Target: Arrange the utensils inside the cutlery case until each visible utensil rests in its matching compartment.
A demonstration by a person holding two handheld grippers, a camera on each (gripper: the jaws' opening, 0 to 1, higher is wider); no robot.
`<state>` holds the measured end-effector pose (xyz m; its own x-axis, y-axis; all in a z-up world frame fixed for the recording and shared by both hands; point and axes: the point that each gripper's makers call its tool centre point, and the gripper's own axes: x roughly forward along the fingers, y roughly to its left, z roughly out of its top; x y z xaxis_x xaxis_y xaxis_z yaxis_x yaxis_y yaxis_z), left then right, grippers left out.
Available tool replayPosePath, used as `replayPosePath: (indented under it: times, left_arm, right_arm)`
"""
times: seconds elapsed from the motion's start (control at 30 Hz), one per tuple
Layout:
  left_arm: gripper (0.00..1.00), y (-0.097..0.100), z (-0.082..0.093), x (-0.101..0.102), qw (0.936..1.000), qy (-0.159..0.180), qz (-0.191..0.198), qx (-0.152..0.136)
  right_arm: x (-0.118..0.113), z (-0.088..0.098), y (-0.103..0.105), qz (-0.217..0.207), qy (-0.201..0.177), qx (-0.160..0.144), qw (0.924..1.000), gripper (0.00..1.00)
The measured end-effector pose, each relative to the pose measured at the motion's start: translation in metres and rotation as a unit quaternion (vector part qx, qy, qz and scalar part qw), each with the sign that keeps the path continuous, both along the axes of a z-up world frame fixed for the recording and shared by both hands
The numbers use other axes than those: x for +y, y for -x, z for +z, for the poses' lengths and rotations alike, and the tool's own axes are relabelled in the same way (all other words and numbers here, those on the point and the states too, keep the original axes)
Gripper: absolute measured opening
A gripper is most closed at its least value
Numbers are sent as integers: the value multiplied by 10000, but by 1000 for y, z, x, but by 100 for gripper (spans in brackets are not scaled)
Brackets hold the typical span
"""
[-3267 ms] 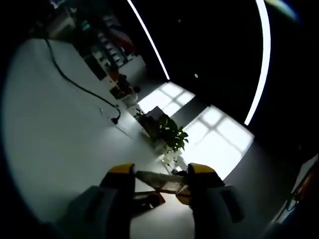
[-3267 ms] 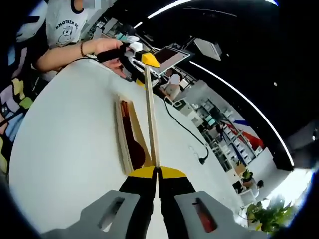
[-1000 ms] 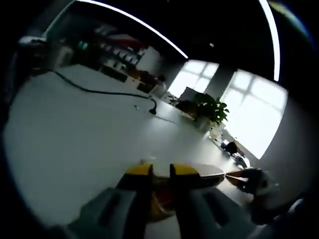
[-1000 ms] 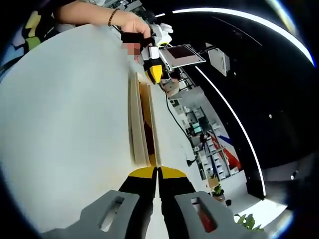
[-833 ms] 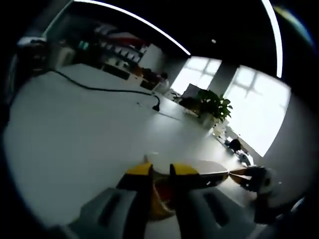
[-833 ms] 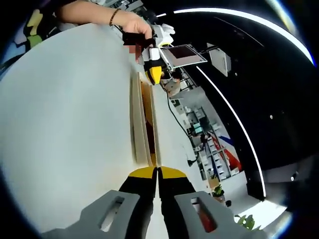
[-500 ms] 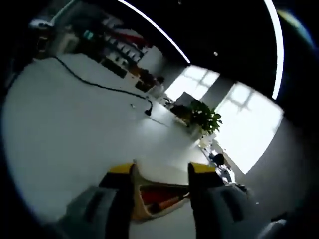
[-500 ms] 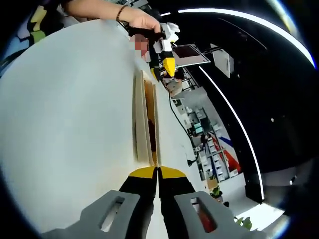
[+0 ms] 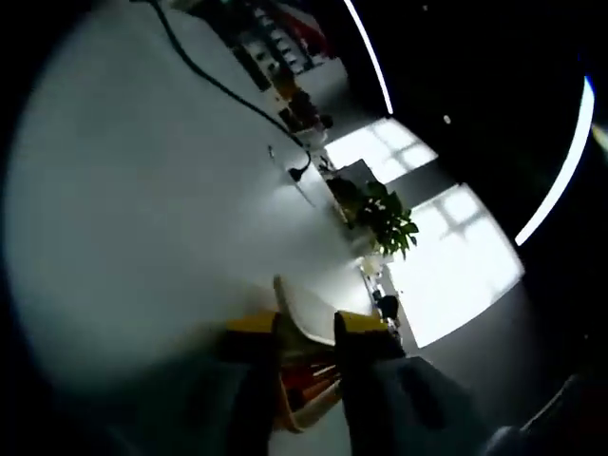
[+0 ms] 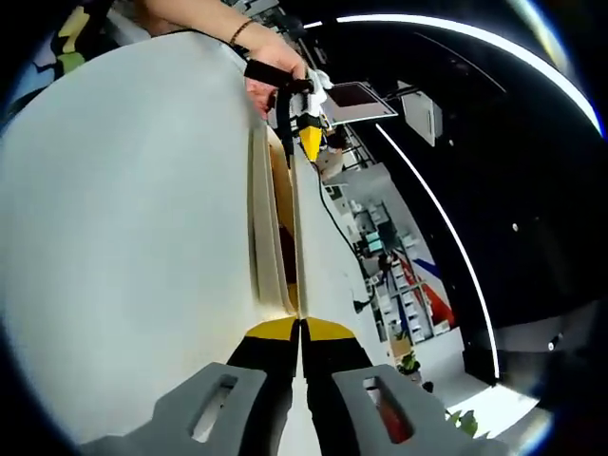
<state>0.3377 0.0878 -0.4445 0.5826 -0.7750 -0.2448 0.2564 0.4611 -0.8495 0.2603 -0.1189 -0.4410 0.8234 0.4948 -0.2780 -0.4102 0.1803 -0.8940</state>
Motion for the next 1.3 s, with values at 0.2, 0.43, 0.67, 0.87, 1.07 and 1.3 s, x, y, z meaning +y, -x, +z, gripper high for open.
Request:
replayPosePath:
  times: [0.2,0.43,0.67,0.87,1.07,1.3]
  left_arm:
    - [11,5,19,2,9983,570,-9,-100]
    - [12,40,45,6,9891,-535,-189,-1357]
    - [13,64,38,7,9863,-813,-498,-1349]
    - [15,71,34,6,9820,-1177,-632,-1333]
    - [16,73,23,11,9770,-1514,-694,-1330]
    - [18,69,17,19,9733,-1797,-550,-1317]
  right_arm:
    - [0,0,-1,-16,27,-44,10000,0]
    - [1,4,1,-131,334,-356,9987,0]
    - [-2,10,4,-195,351,-388,9984,0]
    - [-5,12,7,-218,377,-384,9983,0]
    - [-1,6,10,-145,366,-279,9988,0]
    - [5,6,12,-40,252,-185,9995,0]
